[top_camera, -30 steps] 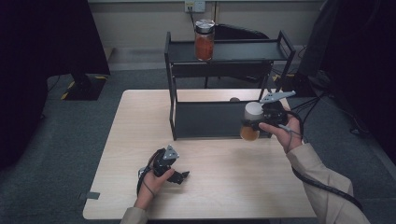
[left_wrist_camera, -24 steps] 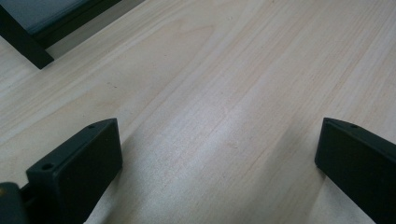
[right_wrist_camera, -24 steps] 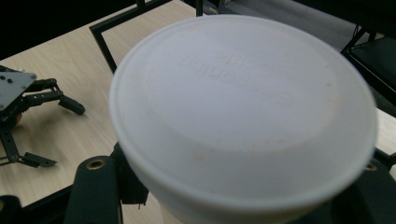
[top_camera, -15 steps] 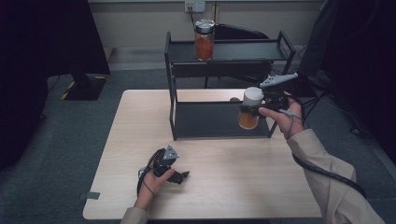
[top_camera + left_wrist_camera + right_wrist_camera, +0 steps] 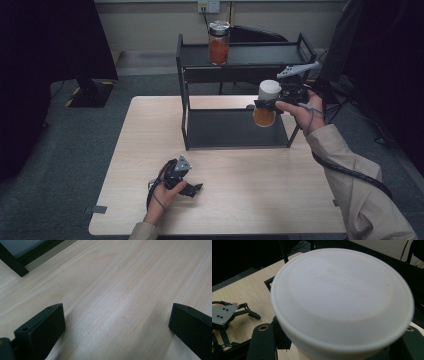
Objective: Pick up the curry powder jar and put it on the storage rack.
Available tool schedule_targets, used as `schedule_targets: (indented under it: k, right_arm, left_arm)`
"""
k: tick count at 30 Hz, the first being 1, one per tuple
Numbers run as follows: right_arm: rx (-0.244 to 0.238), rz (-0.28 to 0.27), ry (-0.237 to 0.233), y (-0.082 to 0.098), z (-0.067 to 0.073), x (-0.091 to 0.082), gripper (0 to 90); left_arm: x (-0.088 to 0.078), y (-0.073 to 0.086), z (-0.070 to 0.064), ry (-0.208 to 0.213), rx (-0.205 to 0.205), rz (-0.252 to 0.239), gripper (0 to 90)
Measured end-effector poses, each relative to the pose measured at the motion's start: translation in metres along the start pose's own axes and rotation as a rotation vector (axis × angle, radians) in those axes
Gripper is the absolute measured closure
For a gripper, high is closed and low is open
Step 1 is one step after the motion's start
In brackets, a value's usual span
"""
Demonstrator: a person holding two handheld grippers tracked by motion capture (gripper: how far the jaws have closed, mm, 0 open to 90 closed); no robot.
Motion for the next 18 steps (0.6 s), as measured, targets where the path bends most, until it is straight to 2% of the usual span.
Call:
schedule_targets:
  k: [12, 18]
  right_arm:
    - [-0.036, -0.007, -0.002, -0.034, 0.003, -0.014, 35.3]
    - [-0.039, -0.007, 0.002, -0.048, 0.004, -0.022, 35.3]
  left_arm:
    - [0.0, 0.0, 0.0, 0.001, 0.001, 0.002, 0.0]
    - [0.0, 0.0, 0.0, 0.001, 0.0, 0.002, 0.0]
Point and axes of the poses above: each handheld gripper's, and its own axes: x roughly forward along the jaws, y roughly out of its underside, z roughly to its left, the point moved 2 cm from there along x, roughly forward along the jaws, and after that the axes turned 15 degrees about z, right-handed, at the moved point
